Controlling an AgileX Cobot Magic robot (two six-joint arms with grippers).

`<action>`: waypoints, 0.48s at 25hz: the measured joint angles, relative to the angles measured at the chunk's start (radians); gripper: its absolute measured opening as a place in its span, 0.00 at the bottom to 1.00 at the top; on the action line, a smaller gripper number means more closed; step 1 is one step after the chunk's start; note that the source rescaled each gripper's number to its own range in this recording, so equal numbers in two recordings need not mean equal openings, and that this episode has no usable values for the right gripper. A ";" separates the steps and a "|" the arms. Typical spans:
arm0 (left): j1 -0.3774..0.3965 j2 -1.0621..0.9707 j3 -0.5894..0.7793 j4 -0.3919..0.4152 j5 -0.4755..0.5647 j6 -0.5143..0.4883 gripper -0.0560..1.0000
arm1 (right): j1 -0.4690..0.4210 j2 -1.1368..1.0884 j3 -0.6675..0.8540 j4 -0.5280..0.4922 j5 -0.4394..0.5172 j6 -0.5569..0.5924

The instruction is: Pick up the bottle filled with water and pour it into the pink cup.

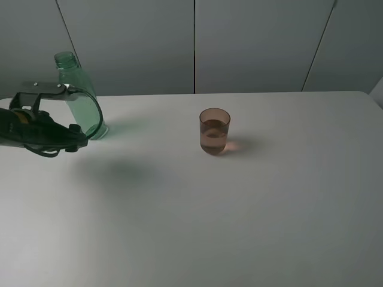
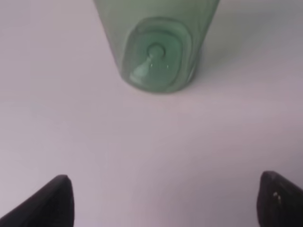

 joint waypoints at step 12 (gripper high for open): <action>0.013 -0.854 -0.166 -0.031 0.855 0.043 0.97 | 0.000 0.000 0.000 0.000 0.000 0.000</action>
